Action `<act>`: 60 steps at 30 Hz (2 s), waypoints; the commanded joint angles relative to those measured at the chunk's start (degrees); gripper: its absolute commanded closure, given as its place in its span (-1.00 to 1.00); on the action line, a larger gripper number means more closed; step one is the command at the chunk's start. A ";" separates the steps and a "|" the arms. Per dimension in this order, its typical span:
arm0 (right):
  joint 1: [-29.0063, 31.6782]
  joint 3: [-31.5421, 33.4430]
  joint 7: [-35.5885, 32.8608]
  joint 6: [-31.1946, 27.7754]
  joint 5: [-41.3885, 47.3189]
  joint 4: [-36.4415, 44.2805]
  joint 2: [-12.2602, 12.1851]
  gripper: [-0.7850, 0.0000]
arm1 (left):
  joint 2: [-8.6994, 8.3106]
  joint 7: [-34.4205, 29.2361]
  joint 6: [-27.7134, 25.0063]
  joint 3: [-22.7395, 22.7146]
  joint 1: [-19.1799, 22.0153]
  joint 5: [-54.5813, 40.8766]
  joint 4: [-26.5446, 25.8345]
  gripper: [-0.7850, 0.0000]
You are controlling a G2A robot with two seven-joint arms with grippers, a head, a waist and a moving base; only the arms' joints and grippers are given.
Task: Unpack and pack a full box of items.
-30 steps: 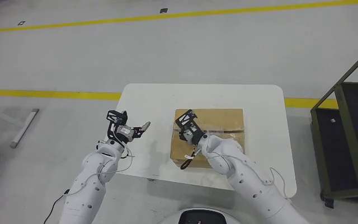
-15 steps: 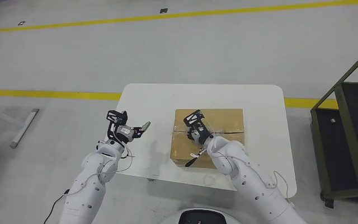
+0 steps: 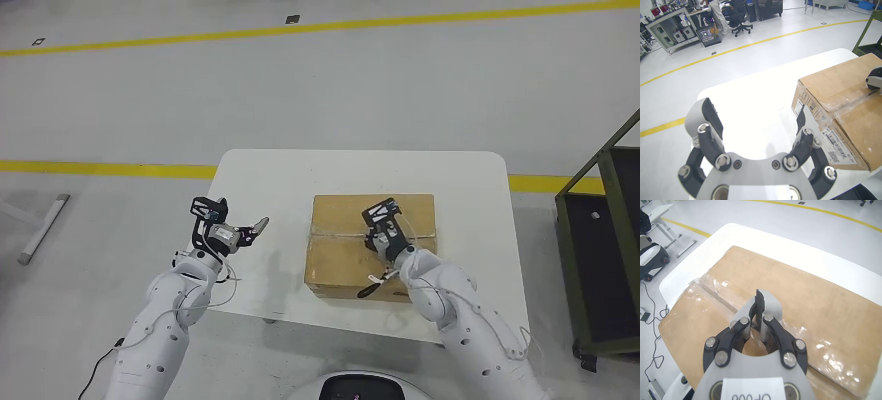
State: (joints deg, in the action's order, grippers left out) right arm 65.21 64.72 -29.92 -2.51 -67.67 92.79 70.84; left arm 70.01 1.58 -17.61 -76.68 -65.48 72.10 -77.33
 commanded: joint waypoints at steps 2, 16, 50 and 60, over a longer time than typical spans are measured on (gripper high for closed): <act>1.61 1.83 -0.38 -0.21 -0.20 1.83 -0.34 1.00 | 0.00 0.00 0.00 0.00 0.00 0.00 0.00 -1.00; 7.48 10.07 -1.60 0.29 -1.52 6.76 -1.60 1.00 | 0.00 0.00 0.00 0.00 0.00 0.00 0.00 -1.00; 15.57 17.73 17.49 2.16 10.65 -1.54 -0.72 1.00 | 0.00 0.00 0.00 0.00 0.00 0.00 0.00 -1.00; 13.05 13.06 18.62 0.95 10.01 -3.05 0.04 1.00 | 0.00 0.00 0.00 0.00 0.00 0.00 0.00 -1.00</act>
State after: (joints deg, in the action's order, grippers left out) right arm 78.30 77.32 -11.77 -2.13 -57.91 89.31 70.88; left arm 70.01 1.58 -17.61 -76.68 -65.48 72.10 -77.33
